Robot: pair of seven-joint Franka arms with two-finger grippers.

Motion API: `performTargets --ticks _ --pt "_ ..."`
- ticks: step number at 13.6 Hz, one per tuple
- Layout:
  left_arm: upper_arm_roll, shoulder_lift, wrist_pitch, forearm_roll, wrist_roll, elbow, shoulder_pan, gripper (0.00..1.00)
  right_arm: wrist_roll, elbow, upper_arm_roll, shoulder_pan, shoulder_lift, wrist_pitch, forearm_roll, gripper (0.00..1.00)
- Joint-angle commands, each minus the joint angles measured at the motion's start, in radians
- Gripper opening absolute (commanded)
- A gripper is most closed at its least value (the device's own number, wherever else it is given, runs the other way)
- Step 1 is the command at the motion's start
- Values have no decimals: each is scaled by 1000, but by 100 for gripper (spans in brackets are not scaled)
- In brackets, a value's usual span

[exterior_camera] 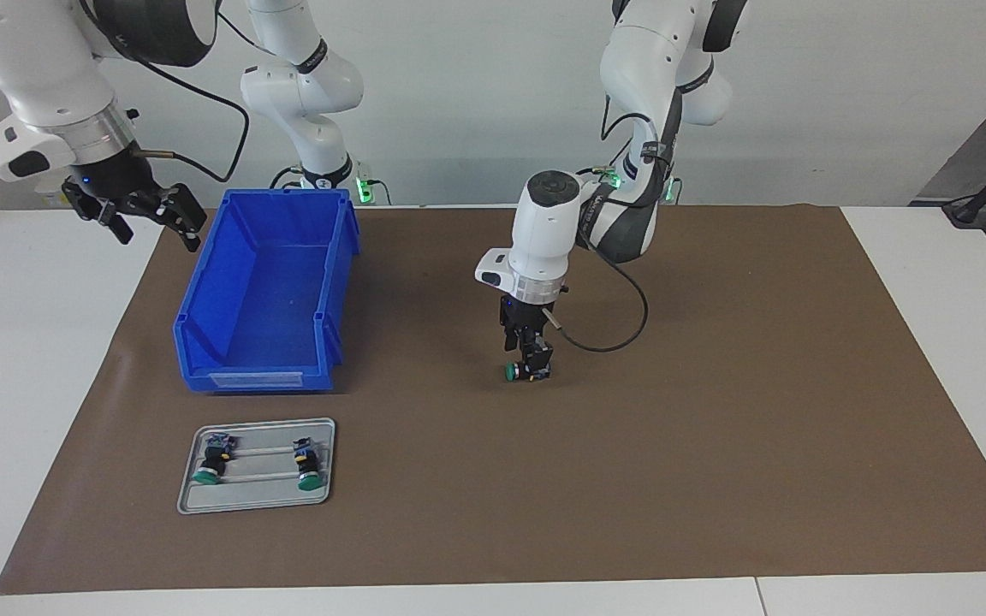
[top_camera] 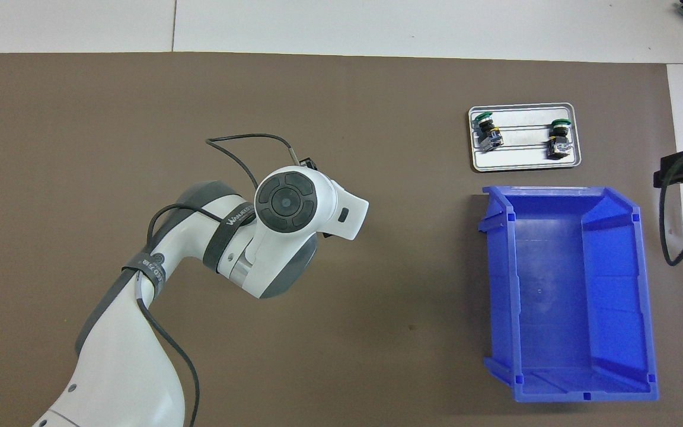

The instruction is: Place and press button with both arms

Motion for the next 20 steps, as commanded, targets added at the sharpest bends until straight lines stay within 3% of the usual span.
performTargets --ticks 1,5,8,15,20 --pt "4 37 25 12 -15 11 -1 67 -13 -24 66 -60 -20 6 -9 100" --pt "3 45 23 12 -15 -3 -11 67 -3 -27 61 -40 -25 -1 -9 100" --pt "3 53 26 12 -15 -16 -16 67 17 -29 -14 29 -25 -3 -9 100" --pt "3 50 63 12 -15 -62 -33 66 4 -23 -14 35 -23 -5 -8 100" --pt "4 51 48 9 -13 -7 -16 66 13 32 7 51 -16 -69 6 100"
